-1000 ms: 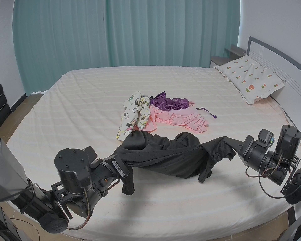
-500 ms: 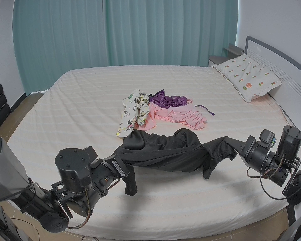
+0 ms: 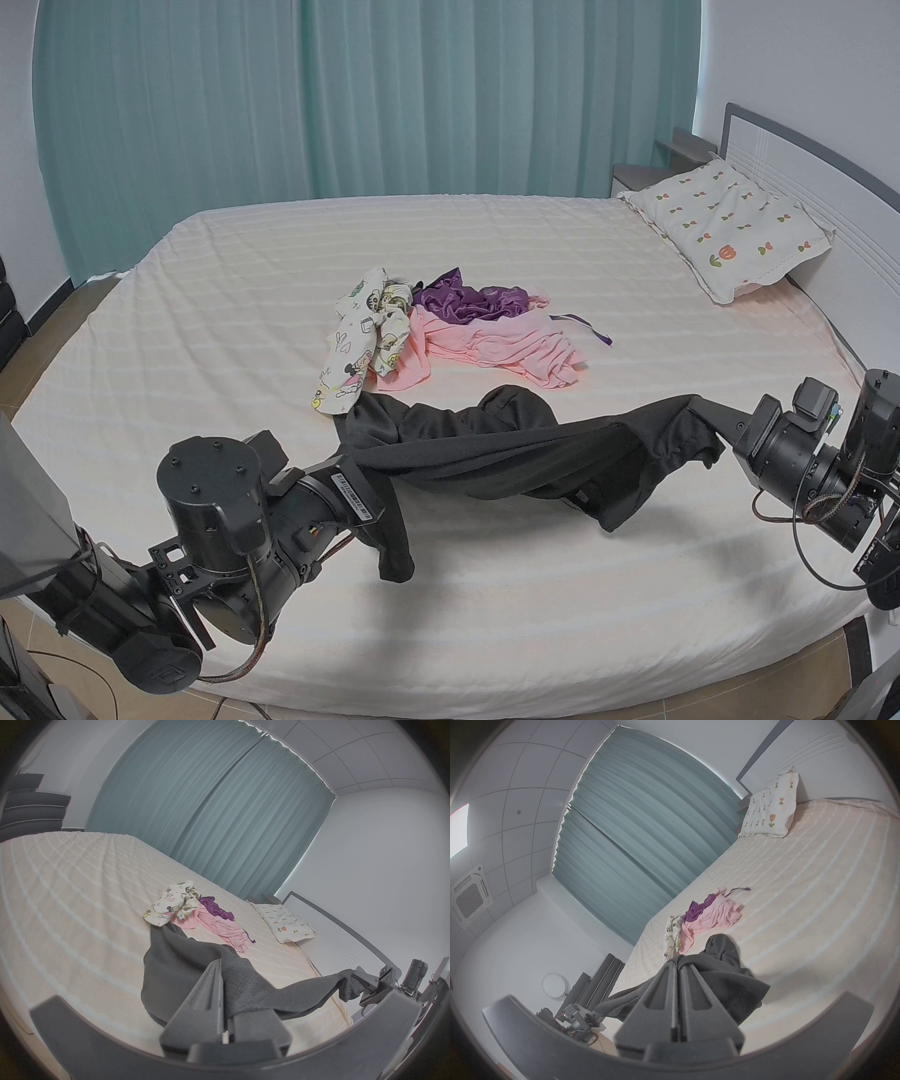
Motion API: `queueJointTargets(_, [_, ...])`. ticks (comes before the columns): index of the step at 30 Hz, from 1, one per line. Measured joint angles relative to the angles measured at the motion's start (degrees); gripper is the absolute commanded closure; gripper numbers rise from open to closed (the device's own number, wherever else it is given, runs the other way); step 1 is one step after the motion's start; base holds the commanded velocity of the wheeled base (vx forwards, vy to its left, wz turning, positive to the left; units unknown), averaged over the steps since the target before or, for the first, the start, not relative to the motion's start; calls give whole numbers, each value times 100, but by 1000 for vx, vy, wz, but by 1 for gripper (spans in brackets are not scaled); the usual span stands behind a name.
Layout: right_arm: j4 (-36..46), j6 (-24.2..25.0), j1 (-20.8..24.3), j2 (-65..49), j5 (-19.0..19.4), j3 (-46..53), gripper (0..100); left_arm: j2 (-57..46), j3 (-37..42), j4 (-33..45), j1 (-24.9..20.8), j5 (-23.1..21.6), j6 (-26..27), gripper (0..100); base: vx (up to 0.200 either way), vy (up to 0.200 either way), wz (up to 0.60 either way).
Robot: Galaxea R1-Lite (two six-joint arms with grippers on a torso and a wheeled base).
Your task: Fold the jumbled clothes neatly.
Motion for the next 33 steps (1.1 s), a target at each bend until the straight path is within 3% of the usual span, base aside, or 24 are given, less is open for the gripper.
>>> queueJointTargets(33, [5,-216,-157,-156,-23,0,100,-56,20,-5,-77,16,-5,100,0,-200,0])
